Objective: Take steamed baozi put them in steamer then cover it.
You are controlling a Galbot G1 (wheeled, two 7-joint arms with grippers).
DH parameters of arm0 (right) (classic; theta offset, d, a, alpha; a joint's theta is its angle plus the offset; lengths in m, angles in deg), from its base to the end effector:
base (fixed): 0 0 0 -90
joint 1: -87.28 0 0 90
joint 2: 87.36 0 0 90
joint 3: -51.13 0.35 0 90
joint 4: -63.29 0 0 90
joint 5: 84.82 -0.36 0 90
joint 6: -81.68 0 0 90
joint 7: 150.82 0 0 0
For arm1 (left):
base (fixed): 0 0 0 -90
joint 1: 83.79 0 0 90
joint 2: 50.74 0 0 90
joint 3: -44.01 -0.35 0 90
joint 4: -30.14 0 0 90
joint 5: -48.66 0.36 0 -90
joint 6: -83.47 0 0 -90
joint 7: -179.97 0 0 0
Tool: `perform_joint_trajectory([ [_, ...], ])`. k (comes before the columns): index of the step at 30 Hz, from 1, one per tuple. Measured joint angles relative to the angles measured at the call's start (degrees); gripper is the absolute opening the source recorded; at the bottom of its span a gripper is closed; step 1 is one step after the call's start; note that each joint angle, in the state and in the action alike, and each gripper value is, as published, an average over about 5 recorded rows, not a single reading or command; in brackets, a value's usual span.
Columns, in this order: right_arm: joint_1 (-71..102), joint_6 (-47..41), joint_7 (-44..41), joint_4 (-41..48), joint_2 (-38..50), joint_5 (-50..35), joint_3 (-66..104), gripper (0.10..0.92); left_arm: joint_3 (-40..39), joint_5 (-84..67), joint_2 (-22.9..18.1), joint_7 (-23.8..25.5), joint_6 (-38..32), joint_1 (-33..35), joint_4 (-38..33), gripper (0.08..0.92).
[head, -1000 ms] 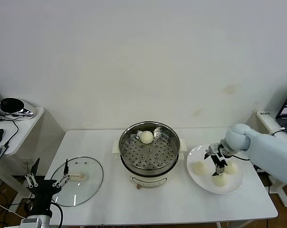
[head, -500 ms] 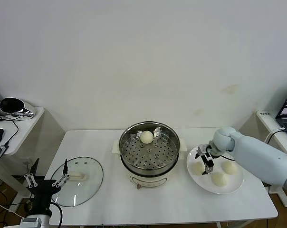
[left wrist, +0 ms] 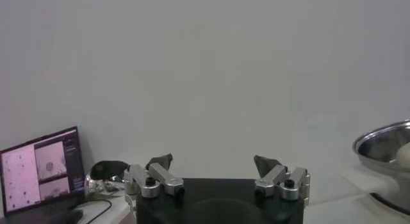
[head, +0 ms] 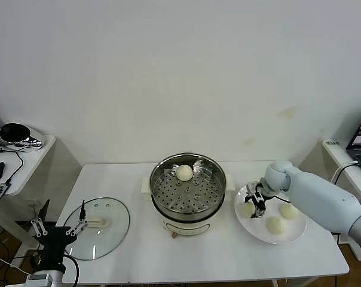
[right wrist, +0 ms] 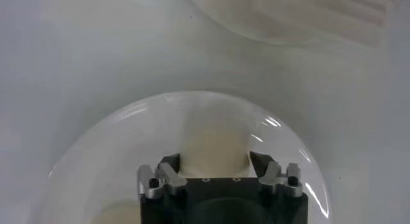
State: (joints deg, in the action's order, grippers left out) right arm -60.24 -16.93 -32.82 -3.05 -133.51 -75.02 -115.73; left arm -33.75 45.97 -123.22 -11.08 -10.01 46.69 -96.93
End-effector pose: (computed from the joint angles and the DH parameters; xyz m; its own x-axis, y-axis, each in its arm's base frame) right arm 0.5287 -0.1110 -0.2477 -0.1339 -0.1090 0.9850 -0.9691 -0.1932 -0.1531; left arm 0.1431 0.0981 -0.2648 -0.9858 -0.1430 -0.0877 -0.1633 0.9379 0.3061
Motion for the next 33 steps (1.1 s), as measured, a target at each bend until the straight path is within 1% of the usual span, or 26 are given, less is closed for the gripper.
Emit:
perform_joint_trajectory([
  [5,-2.07,-0.77,-1.17,-1.93,1.9,-1.24,-1.03,0.605,0.05,-0.06,0.08,0.01,0.0,-0.04,-0.01,0.823],
  [10,-6.66,-2.04,-2.7,-5.61,5.59,-4.25,-3.27,0.606,-0.03,-0.34,0.22,0.07,0.0,-0.37,-0.11,0.823],
  [15,-15.22,-3.61,-3.64,-10.14,9.26,-9.29,-8.39,0.611,-0.5,-0.63,0.67,0.11,0.01,-0.8,-0.05,0.823],
  [20,-26.66,-5.71,-3.42,-14.55,10.36,-16.02,-15.43,0.614,-1.39,-0.74,1.18,0.18,0.18,-1.47,0.06,0.823],
  [26,-36.62,-9.47,-1.2,-18.54,7.04,-24.67,-22.0,0.619,-1.87,-1.17,1.61,0.23,0.3,-2.39,0.77,0.823],
  [33,-40.69,-14.53,2.89,-18.61,-2.28,-32.72,-25.85,0.619,-1.51,-1.07,1.32,0.25,0.31,-3.12,1.69,0.823],
])
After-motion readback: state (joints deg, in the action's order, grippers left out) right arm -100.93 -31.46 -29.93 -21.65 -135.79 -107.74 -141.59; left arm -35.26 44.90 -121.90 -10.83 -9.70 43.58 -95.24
